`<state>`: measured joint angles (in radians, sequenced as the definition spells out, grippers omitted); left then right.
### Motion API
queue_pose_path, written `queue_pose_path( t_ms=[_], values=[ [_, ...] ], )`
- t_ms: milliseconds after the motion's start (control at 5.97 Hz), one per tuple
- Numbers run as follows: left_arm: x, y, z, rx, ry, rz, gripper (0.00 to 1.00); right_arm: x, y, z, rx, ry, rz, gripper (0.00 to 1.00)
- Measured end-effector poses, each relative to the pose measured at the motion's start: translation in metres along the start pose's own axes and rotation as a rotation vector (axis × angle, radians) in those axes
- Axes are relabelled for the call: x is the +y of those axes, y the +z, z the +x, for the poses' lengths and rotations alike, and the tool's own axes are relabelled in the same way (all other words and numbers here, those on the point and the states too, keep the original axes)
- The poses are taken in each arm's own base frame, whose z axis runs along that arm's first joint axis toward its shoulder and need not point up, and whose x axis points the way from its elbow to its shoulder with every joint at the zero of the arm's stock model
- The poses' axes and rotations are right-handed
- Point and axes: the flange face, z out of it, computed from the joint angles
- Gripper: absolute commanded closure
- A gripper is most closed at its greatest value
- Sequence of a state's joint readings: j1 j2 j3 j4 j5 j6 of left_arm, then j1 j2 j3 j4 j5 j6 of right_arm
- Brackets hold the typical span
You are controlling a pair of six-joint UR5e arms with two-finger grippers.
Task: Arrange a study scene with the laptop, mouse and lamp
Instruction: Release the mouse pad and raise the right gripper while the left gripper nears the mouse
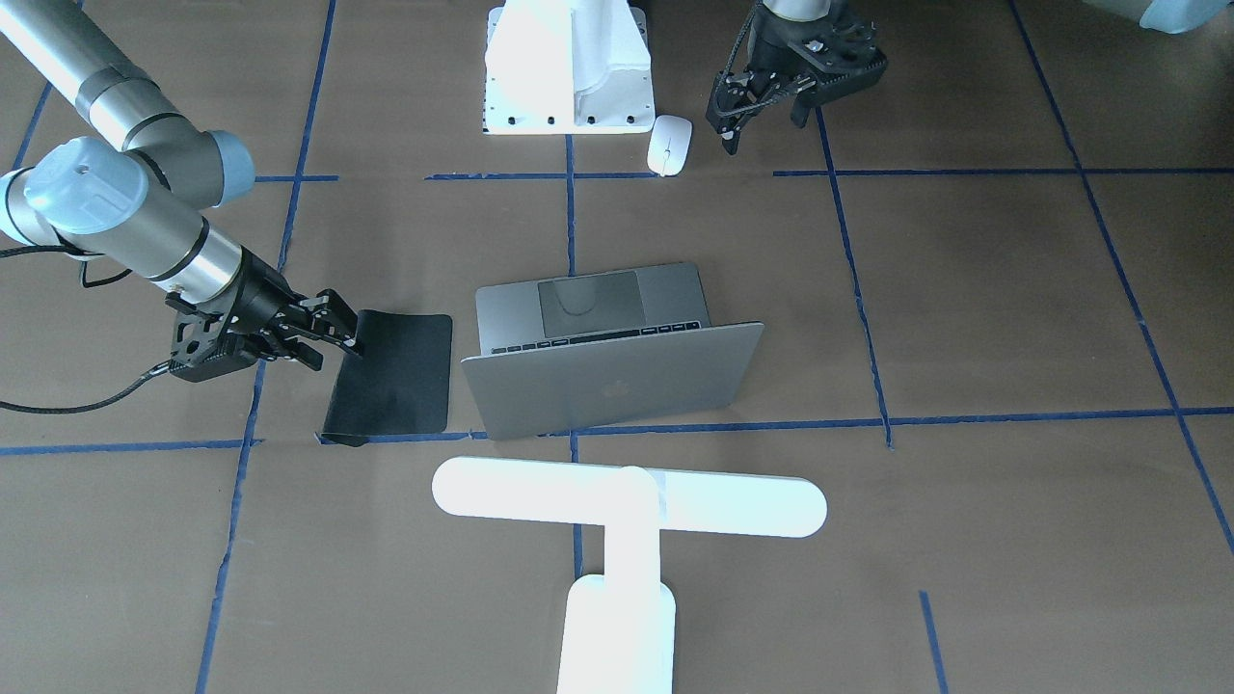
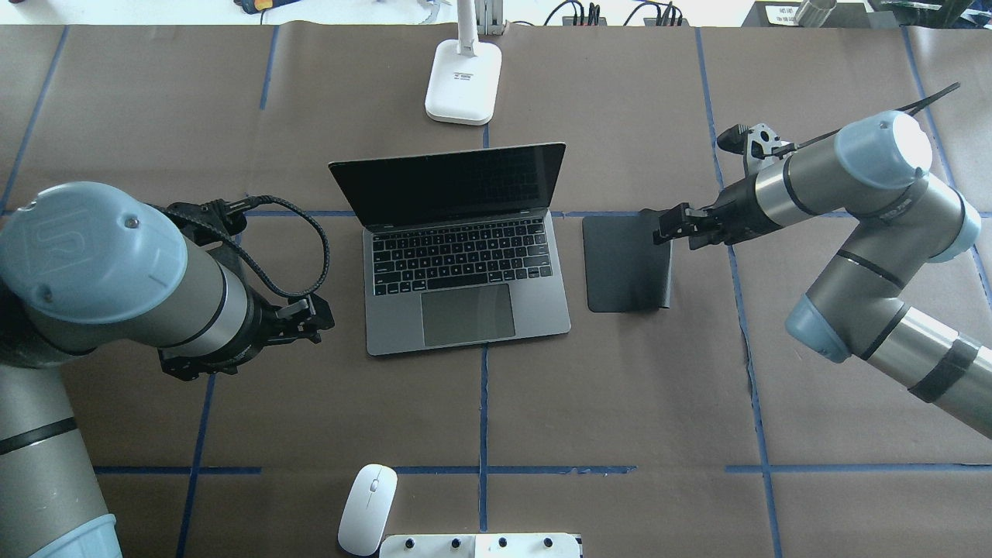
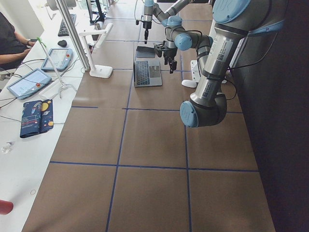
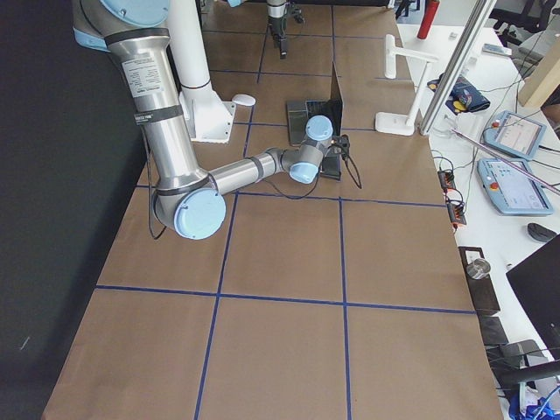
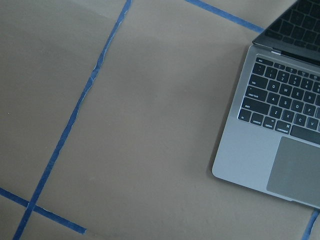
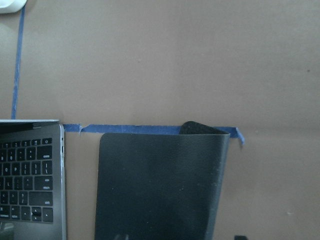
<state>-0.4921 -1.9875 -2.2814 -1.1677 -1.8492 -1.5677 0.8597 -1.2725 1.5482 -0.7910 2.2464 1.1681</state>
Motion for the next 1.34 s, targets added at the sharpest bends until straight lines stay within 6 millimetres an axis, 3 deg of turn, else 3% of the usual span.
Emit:
queue_pose_path(
  t_ms=[335,670,1005,1340],
  values=[
    [0.039,0.035,-0.017,0.051,0.132,-0.061,0.00,-0.029,-0.051,0.015,0.041,0.106,-0.014,0.00],
    [0.092,0.065,-0.024,0.066,0.273,-0.112,0.00,-0.043,-0.078,0.033,0.108,0.094,0.012,0.00],
    [0.149,0.103,-0.019,0.029,0.373,-0.088,0.00,-0.059,-0.092,0.067,0.231,-0.043,0.022,0.00],
    [0.171,0.146,0.007,0.037,0.398,-0.087,0.00,-0.077,-0.128,0.101,0.333,-0.137,-0.020,0.00]
  ],
)
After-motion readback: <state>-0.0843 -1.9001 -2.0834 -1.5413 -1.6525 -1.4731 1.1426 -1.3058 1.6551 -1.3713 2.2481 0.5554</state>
